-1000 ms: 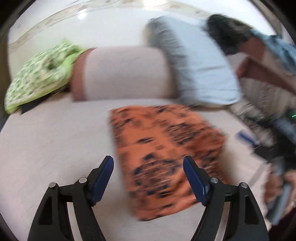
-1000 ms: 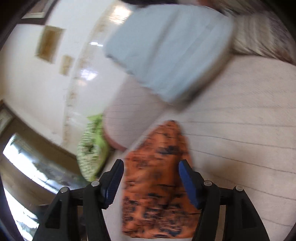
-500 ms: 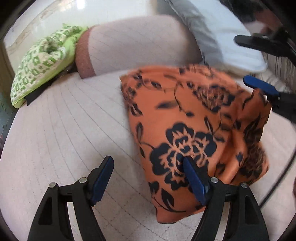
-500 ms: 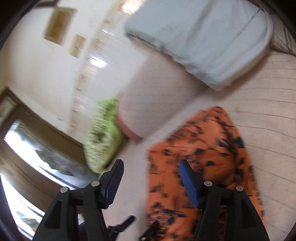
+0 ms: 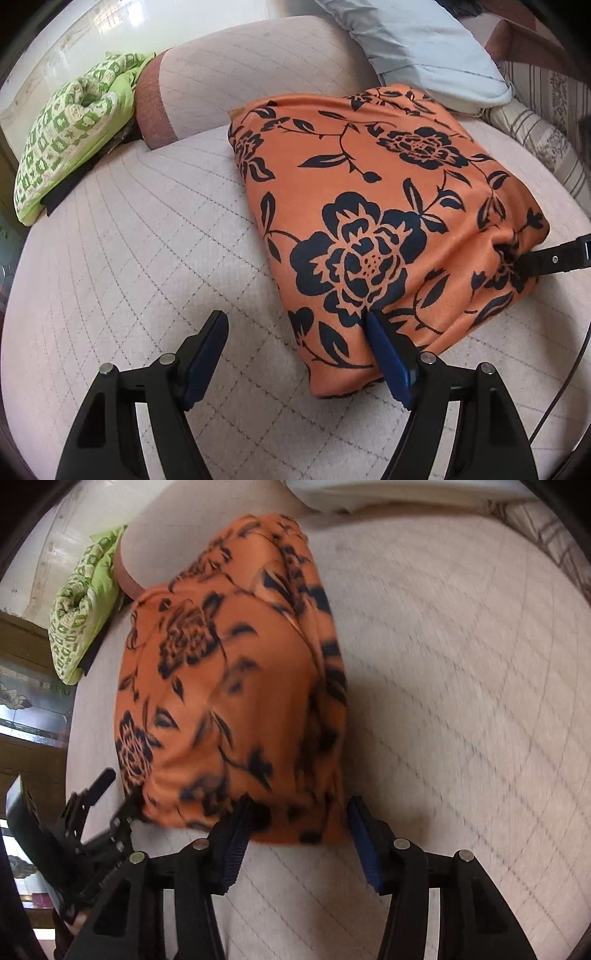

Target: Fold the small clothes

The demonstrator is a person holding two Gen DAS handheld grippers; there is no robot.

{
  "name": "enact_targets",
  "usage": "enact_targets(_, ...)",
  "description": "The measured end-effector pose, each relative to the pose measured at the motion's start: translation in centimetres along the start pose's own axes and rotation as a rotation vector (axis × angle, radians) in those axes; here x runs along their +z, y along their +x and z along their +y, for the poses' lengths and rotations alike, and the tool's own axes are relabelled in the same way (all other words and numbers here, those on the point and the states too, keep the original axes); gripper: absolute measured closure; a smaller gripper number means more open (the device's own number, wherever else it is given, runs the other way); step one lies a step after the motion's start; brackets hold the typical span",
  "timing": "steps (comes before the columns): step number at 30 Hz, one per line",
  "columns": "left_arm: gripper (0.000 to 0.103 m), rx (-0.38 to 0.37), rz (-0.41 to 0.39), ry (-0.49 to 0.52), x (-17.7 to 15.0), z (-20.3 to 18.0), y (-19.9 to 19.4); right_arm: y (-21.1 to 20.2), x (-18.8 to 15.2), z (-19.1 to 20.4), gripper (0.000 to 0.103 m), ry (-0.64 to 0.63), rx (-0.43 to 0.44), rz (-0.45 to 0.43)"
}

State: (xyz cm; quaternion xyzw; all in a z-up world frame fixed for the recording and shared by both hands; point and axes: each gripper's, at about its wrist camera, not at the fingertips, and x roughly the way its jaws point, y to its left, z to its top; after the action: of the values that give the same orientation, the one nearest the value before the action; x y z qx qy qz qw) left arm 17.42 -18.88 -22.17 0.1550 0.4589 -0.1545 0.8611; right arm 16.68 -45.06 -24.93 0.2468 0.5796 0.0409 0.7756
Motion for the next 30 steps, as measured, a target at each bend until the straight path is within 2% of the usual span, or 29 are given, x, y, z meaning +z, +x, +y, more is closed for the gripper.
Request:
enact_targets(3,0.03,-0.03,-0.04,-0.02,0.5,0.4,-2.0,-4.0,0.2,-0.6,0.048,-0.012,0.047,-0.147)
enact_targets(6,0.03,-0.029,-0.114,-0.029,1.6,0.2,-4.0,-9.5,0.6,-1.4,0.046,0.05,0.134,-0.437)
enact_targets(9,0.03,-0.032,-0.143,-0.048,3.4,0.0,-4.0,-10.6,1.2,-1.1,0.046,0.062,0.247,-0.503)
enact_targets(10,0.03,-0.03,-0.143,-0.047,3.7,-0.4,-3.9,-10.2,1.5,-0.8,0.048,0.068,0.334,-0.496)
enact_targets(11,0.03,-0.03,-0.14,-0.044,4.2,-1.1,-3.4,-9.4,1.9,-0.5,0.055,0.081,0.401,-0.472)
enact_targets(12,0.03,-0.03,-0.131,-0.042,4.4,-1.5,-2.9,-8.6,2.1,0.0,0.066,0.095,0.418,-0.455)
enact_targets(14,0.03,-0.049,-0.099,-0.047,4.6,-2.3,-1.2,-6.9,2.6,0.5,0.068,0.123,0.413,-0.416)
enact_targets(17,0.037,-0.078,-0.047,-0.041,4.1,-3.2,0.8,-4.1,2.8,0.0,0.071,0.169,0.382,-0.327)
enact_targets(19,0.037,-0.042,-0.065,0.022,3.2,-4.4,1.1,-1.5,2.5,-0.4,0.072,0.204,0.322,-0.209)
enact_targets(20,0.037,-0.039,-0.069,0.05,2.8,-4.8,1.1,-0.2,2.3,-0.8,0.078,0.228,0.303,-0.157)
enact_targets(21,0.038,-0.038,-0.065,0.077,2.3,-5.2,1.2,0.7,1.9,-1.6,0.089,0.253,0.311,-0.112)
enact_targets(22,0.039,-0.038,-0.057,0.097,1.8,-5.6,1.3,1.4,1.4,-2.3,0.092,0.264,0.324,-0.081)
enact_targets(24,0.041,-0.027,-0.061,0.143,0.8,-6.5,1.4,2.2,0.8,-3.0,0.094,0.275,0.35,-0.048)
enact_targets(26,0.041,-0.018,-0.068,0.167,0.4,-6.7,1.2,2.2,0.5,-2.7,0.094,0.252,0.339,-0.021)
enact_targets(28,0.041,-0.042,-0.048,0.146,0.6,-6.2,1.1,2.7,-0.1,-1.9,0.094,0.222,0.308,0.009)
enact_targets(30,0.041,-0.073,-0.03,0.117,1.0,-5.4,0.8,2.8,-0.1,-1.8,0.095,0.219,0.316,0.008)
